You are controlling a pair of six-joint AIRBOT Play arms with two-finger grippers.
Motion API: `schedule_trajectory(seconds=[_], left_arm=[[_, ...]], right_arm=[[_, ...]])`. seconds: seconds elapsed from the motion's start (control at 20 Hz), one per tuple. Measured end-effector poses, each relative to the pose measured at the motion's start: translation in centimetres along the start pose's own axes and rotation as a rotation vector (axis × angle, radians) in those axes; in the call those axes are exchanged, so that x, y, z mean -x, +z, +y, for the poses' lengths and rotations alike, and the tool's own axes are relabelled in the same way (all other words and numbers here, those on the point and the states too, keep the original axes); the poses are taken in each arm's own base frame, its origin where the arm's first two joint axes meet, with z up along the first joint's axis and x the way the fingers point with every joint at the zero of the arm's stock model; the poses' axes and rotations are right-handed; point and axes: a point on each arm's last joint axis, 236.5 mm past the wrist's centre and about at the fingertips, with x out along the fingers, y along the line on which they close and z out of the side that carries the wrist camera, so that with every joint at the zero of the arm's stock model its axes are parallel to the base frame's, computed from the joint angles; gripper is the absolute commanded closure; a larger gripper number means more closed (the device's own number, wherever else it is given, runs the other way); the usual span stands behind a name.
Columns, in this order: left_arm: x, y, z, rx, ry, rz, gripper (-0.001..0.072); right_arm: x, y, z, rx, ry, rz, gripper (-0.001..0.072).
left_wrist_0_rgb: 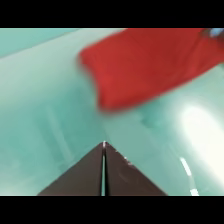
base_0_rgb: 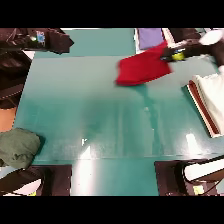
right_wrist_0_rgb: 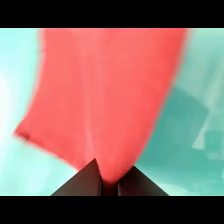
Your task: Fold the shirts.
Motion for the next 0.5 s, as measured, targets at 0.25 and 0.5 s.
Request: schedule_trajectory(seconds=[0.25,0.5], left_arm=[[-0.3,0.3,-2.7,-0.021,-0.053,-0.020,0.0686],[-0.3,0.4,-3.4,-0.005,-0.068,-0.026,0.0686]], right_arm=[[10.7,1.5,-14.9,-0.208,-0.231,-0.148,0.0693],[16.5,0.3,-22.0,-0.326,-0.339,-0.220,0.0693]])
